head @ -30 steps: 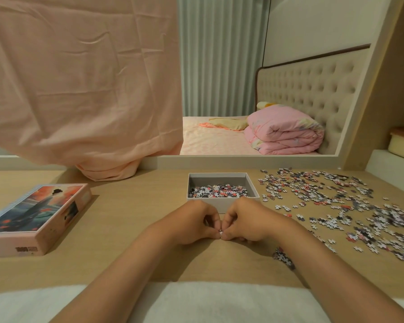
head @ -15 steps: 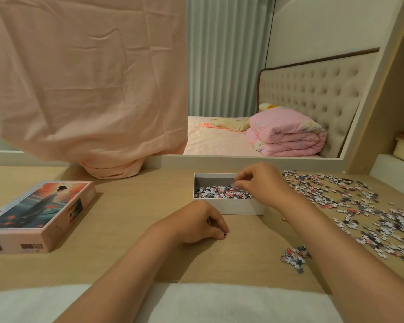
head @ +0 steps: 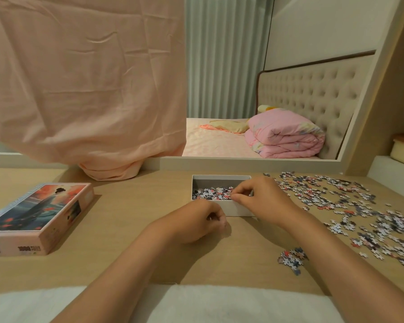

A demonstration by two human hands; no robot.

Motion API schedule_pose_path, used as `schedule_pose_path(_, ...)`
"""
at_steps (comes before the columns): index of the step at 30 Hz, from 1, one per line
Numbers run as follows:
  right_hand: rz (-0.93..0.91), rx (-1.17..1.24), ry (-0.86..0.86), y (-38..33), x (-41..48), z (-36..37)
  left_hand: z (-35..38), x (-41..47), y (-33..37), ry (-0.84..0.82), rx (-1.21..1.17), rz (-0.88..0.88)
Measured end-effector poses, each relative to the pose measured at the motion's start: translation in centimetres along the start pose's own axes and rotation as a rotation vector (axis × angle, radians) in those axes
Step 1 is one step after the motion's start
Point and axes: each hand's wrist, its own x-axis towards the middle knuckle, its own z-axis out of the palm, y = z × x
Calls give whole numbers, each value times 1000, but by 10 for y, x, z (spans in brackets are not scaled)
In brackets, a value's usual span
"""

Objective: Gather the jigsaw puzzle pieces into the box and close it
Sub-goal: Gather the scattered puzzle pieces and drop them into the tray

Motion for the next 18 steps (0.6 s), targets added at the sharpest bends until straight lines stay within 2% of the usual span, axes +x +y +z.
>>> schedule_pose_path(3, -2, 28, 13, 4, -1, 1, -10, 16, 0, 325, -104, 31)
schedule_pose_path(5, 0, 36, 22, 4, -2, 1, -16, 34, -5, 461, -5, -9)
schedule_pose_path(8, 22, 34, 27, 4, -5, -3, -14, 54, -16, 362, 263, -111)
schedule_pose_path(11, 70, 15, 17, 8, -15, -12, -6, 60, -18, 325, 414, -97)
schedule_pose_path(15, 146, -45, 21, 29, -31, -32, 1, 62, -5, 466, 338, -20)
schedule_pose_path(18, 209, -136, -10, 57, -44, -50, 19, 62, 23, 473, 217, 68)
